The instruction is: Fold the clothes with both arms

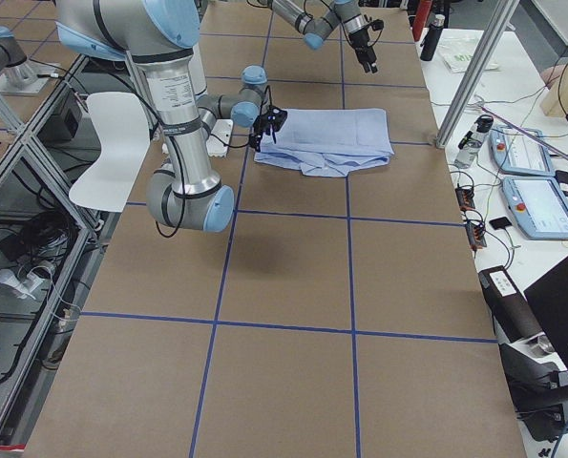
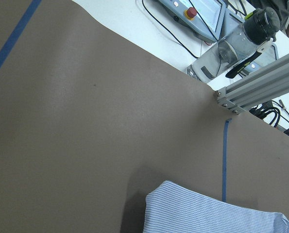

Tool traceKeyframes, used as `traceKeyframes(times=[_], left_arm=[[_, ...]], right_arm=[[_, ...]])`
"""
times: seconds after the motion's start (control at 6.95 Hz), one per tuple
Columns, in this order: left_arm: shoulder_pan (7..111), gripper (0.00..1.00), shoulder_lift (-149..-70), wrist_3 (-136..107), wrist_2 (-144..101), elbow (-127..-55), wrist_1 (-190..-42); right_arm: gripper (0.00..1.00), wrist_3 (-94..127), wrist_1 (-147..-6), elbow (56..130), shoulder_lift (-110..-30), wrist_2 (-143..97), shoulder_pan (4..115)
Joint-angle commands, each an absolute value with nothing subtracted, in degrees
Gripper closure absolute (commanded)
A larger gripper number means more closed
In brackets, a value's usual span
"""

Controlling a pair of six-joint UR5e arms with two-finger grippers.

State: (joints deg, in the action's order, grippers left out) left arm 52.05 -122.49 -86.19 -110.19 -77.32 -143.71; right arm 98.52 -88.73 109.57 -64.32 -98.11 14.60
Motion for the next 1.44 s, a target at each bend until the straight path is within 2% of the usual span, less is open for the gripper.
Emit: traceKeyframes(times=[0.0,0.72,1.01,1.3], left_arm=[[52.5,0.08,-122.3,-86.1,-110.4,-77.7,-143.7],[53.3,0.08,-122.3,-86.1,-110.6,-78.1,-143.7],[54.4,0.09,-121.6,-86.1,-111.9,-78.1,-143.7],[54.4,0.08,-121.4,-86.1,-112.1,-78.1,-143.8]], right_arm=[[0.00,91.2,-94.5,109.1,-65.3,-96.7,13.5],[0.00,83.4,-94.1,113.5,-73.9,-97.6,18.3],[0.00,83.4,-94.0,112.2,-69.8,-97.2,20.6],[0.00,83.1,-93.7,105.5,-61.7,-97.2,23.3]])
